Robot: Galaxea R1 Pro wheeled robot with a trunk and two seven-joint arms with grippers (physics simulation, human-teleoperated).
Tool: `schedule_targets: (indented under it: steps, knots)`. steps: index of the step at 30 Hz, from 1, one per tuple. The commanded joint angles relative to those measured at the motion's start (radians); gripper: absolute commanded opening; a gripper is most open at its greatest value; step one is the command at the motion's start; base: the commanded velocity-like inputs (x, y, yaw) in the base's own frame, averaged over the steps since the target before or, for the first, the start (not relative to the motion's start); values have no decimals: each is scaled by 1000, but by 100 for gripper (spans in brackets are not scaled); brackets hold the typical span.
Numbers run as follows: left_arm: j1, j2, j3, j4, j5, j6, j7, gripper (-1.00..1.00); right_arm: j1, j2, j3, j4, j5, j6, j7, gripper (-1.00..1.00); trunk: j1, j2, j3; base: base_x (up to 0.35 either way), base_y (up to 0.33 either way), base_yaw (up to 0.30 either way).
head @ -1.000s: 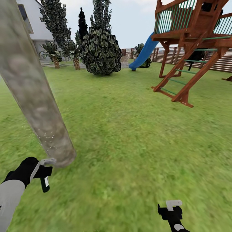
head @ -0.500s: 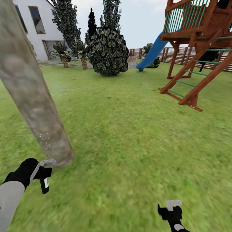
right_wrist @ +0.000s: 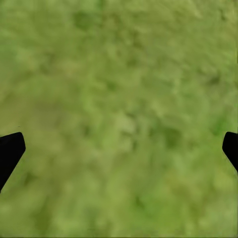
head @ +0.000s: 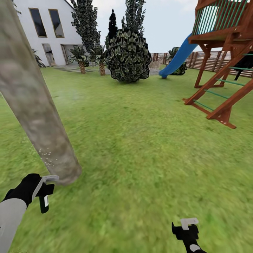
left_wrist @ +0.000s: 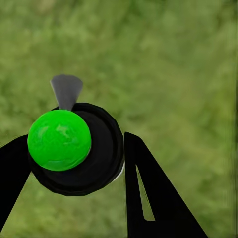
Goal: In the garden, pick up the pesticide atomizer on the floor and spray pesticide onto both trees until each tree trunk is fully covered.
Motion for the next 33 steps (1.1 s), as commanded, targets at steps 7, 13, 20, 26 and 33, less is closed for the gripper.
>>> schedule_targets:
  steps: [7, 13, 20, 26, 33]
  knots:
    - [-1, -4, 6, -4, -11, 4, -9, -100, 0, 0, 9, 0, -10, -2, -1, 100, 0, 0, -1, 227, -254, 276]
    - [-1, -4, 6, -4, -11, 6, -6, -100, 0, 1, 9, 0, -10, -2, 0, 100, 0, 0, -1, 169, -280, 276]
    - [-1, -4, 6, -4, -11, 6, -5, -100, 0, 1, 9, 0, -10, -2, 0, 100, 0, 0, -1, 115, -297, 276]
    - [-1, -5, 6, -4, -11, 6, -4, -100, 0, 1, 9, 0, -10, -2, 0, 100, 0, 0, -1, 3, -309, 224]
    - [-1, -6, 6, -4, -11, 6, -4, -100, 0, 0, 9, 0, -8, -2, -3, 100, 0, 0, -1, 27, -310, 12]
